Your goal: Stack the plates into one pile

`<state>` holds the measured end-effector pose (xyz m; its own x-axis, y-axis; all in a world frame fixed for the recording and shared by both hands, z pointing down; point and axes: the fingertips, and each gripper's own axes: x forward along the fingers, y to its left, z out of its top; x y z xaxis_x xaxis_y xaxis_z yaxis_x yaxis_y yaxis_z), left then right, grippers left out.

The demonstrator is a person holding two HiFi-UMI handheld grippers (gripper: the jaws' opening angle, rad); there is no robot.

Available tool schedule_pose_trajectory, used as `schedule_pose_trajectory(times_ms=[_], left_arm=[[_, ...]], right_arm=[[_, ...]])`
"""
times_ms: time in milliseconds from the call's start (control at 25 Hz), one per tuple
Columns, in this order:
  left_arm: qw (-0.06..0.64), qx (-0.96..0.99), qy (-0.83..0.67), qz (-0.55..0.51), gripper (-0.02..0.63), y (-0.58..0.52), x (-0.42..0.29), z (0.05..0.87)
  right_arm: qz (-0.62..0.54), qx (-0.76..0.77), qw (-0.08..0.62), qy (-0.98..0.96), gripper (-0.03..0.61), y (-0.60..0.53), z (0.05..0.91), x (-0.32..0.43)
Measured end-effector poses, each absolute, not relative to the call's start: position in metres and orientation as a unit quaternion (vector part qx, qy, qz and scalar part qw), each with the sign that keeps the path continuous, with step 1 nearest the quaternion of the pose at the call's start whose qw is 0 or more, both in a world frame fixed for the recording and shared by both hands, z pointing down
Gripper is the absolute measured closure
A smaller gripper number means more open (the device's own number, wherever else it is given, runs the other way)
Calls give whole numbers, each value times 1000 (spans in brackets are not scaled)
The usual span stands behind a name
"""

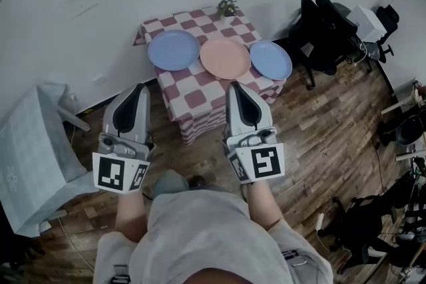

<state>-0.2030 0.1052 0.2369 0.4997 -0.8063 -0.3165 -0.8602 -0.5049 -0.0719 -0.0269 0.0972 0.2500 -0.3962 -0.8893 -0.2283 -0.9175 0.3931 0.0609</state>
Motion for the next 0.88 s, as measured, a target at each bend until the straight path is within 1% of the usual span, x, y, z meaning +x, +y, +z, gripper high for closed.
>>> schedule_pose_trajectory(times_ms=[360, 680, 880], left_arm=[[96, -859, 488, 122, 609, 36, -214, 248], [106, -874, 459, 118, 609, -53, -229, 236], [99, -882, 446, 114, 609, -105, -246, 234]], right_arm=[[73, -552, 51, 829, 577, 29, 268, -35], [69, -579, 53, 811, 577, -55, 260, -51], [52, -600, 52, 796, 577, -102, 261, -63]])
